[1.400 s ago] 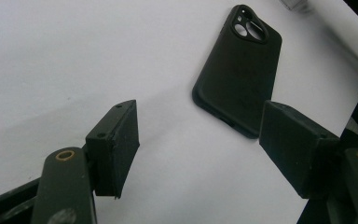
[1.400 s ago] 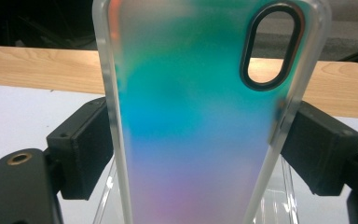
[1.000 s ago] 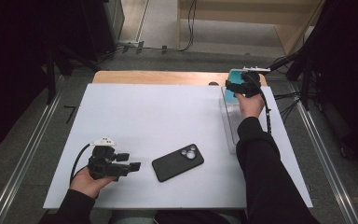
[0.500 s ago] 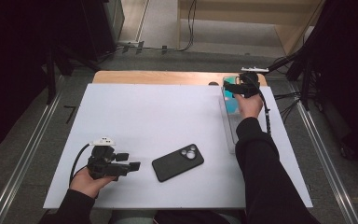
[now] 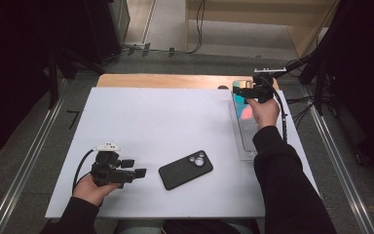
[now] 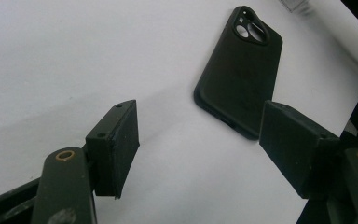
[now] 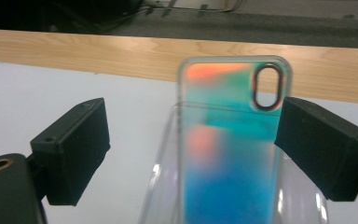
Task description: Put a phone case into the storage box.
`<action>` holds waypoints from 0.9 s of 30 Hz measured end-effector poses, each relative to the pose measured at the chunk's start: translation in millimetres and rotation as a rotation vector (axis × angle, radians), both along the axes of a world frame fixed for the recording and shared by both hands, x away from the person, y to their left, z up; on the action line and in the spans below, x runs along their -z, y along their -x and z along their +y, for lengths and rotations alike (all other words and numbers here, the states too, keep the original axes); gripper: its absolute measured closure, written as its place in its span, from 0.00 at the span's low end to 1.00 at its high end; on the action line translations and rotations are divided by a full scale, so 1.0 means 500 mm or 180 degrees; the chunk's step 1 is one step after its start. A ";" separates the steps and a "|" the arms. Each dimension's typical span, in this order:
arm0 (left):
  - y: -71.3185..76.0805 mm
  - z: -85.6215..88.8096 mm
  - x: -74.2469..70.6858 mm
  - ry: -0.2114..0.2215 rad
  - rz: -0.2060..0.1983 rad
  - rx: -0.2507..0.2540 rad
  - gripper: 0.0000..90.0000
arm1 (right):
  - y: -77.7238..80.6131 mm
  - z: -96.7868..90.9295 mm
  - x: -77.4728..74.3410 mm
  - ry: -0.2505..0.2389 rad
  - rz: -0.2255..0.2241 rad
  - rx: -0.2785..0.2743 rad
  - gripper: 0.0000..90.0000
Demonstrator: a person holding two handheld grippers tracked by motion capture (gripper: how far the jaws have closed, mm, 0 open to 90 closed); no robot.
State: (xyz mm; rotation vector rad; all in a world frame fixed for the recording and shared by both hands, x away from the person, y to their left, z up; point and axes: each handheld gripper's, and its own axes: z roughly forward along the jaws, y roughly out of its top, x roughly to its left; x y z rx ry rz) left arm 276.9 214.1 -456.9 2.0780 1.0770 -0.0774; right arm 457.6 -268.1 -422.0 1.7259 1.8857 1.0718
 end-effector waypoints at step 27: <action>-0.018 -0.016 -0.011 0.0084 0.0057 0.0221 0.32 | 0.155 0.064 -0.039 -0.0211 0.0004 -0.0915 0.14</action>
